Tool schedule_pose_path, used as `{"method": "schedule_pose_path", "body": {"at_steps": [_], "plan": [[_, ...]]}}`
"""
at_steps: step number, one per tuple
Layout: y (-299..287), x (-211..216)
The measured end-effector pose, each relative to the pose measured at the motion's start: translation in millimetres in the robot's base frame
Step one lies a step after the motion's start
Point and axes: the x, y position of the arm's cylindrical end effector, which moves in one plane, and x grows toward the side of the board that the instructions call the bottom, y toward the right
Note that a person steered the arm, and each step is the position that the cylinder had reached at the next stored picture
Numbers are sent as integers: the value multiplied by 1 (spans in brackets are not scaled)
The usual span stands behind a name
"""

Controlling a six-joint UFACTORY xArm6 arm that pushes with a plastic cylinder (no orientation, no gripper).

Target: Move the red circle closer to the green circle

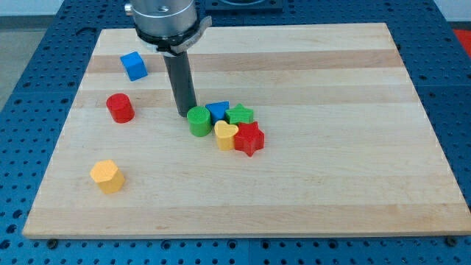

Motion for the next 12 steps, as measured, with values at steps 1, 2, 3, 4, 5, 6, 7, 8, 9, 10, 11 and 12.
{"method": "schedule_pose_path", "body": {"at_steps": [1,2,3,4,5,6,7,8,9,10,11,12], "plan": [[-3,9],[-4,19],[-6,19],[-44,19],[-79,-7],[-99,-53],[-168,-56],[-177,-44],[-153,-40],[-143,-32],[-132,-17],[-105,-6]]}}
